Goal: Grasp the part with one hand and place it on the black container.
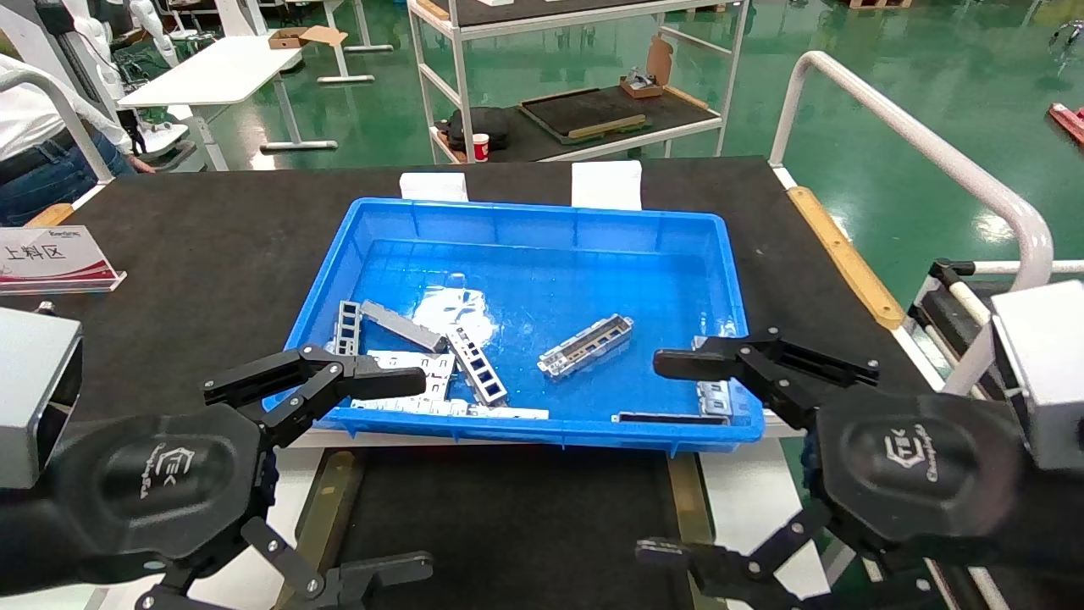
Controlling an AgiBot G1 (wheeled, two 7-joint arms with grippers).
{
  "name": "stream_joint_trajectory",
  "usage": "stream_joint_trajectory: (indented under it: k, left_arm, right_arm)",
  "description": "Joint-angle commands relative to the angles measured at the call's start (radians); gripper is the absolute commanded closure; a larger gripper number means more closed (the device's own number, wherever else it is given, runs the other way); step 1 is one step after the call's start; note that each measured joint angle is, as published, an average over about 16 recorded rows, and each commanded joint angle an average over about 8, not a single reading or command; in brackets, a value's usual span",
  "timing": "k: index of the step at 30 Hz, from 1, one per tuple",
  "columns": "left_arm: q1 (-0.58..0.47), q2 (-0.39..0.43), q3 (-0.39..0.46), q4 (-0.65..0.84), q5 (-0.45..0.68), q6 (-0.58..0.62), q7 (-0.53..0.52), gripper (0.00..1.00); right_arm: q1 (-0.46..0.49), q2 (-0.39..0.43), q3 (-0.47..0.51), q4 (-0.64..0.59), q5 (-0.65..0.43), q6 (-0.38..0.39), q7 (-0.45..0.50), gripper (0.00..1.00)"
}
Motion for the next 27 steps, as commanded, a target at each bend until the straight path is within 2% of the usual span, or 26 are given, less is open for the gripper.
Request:
stream_joint_trajectory:
  k: [1,19,27]
  left_arm:
    - [0.0,0.0,0.0,0.0,0.0,0.0,0.0,0.0]
    - [-0.001,0.002,0.001,0.0,0.001,-0.002,0.0,0.0]
    - [-0.038,0.068,0.039,0.023,0.071,-0.05,0.0,0.0]
  right_arm:
    - [0.0,0.0,0.0,0.0,0.0,0.0,0.0,0.0]
    - [0.0,0.0,0.0,0.0,0.0,0.0,0.0,0.0]
    - [0.0,0.0,0.0,0.0,0.0,0.0,0.0,0.0]
